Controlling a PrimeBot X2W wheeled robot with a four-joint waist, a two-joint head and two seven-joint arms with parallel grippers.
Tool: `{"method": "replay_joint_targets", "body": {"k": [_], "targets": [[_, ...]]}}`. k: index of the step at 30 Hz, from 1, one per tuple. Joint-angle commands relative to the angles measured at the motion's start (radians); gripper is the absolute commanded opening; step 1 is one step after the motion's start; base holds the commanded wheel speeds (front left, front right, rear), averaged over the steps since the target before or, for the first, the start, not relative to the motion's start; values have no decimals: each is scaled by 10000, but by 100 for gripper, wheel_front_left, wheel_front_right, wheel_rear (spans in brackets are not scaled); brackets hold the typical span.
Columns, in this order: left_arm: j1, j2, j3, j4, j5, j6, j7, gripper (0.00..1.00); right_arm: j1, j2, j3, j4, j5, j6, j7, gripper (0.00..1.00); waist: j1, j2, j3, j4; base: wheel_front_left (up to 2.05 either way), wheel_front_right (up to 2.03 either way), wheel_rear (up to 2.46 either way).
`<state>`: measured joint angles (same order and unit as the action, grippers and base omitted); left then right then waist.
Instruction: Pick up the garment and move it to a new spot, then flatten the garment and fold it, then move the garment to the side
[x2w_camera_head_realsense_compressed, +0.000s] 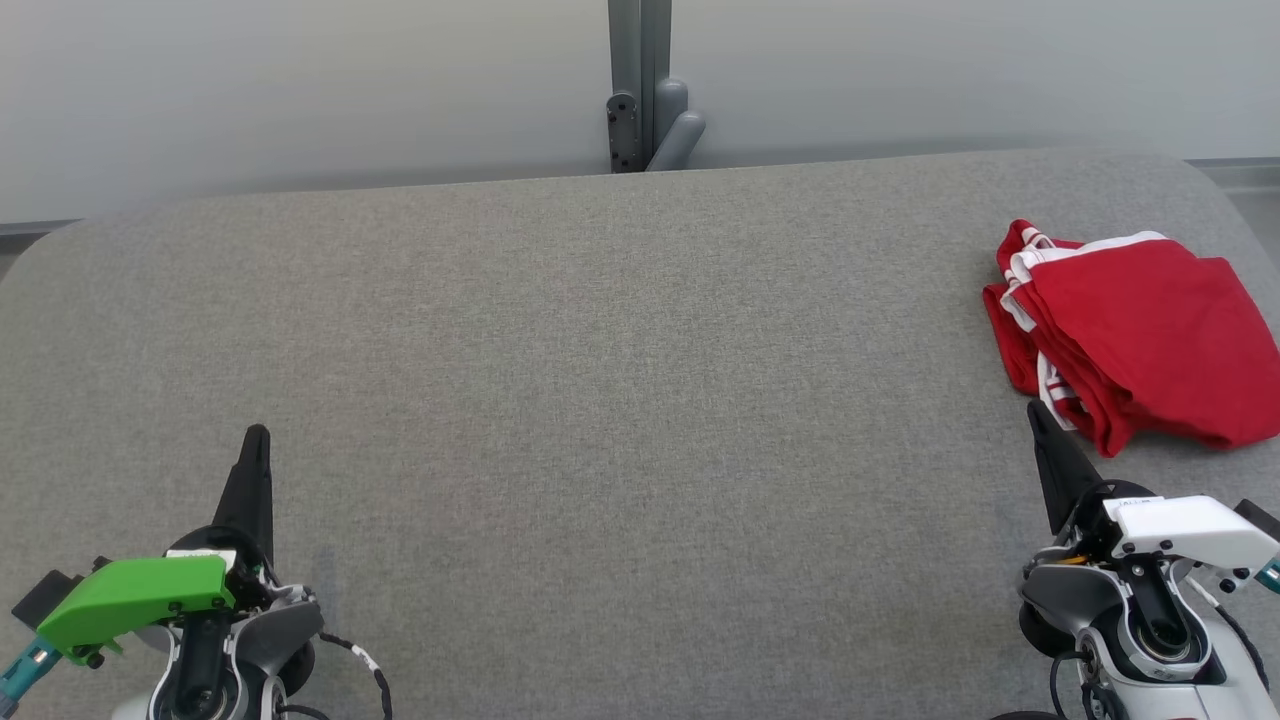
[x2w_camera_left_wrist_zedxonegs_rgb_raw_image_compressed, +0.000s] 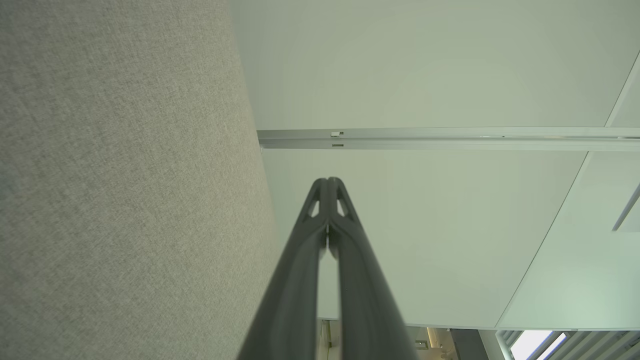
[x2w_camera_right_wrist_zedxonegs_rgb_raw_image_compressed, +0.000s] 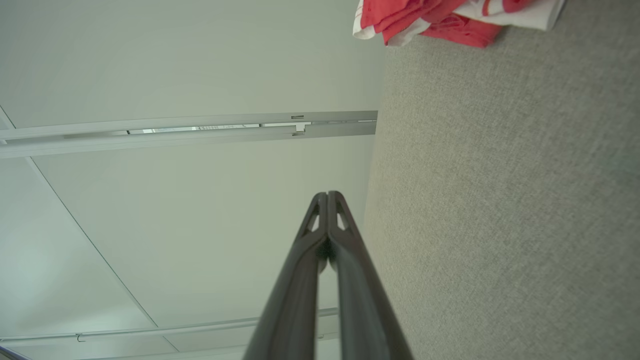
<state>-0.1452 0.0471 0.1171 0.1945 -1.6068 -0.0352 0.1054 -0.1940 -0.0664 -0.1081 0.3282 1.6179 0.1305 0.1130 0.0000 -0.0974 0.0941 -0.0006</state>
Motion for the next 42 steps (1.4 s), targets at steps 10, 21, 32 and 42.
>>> {"method": "replay_joint_targets", "body": {"k": [10, 21, 32, 42], "targets": [[-98, 59, 14, -43, -10, -18, 36, 0, -37, -51, 53, -44, 98, 4, -51, 0, 0, 0, 0, 0, 0, 0, 0], [-98, 59, 13, -44, -10, -20, 36, 0, -30, -86, 95, -47, 140, 4, -85, 0, 0, 0, 0, 0, 0, 0, 0], [-97, 59, 13, -44, -10, -18, 35, 0, -21, -128, 146, -50, 176, 4, -127, 0, 0, 0, 0, 0, 0, 0, 0], [-97, 59, 12, -44, -10, -20, 35, 0, -13, -171, 200, -55, 239, 4, -160, 0, 0, 0, 0, 0, 0, 0, 0]]}}
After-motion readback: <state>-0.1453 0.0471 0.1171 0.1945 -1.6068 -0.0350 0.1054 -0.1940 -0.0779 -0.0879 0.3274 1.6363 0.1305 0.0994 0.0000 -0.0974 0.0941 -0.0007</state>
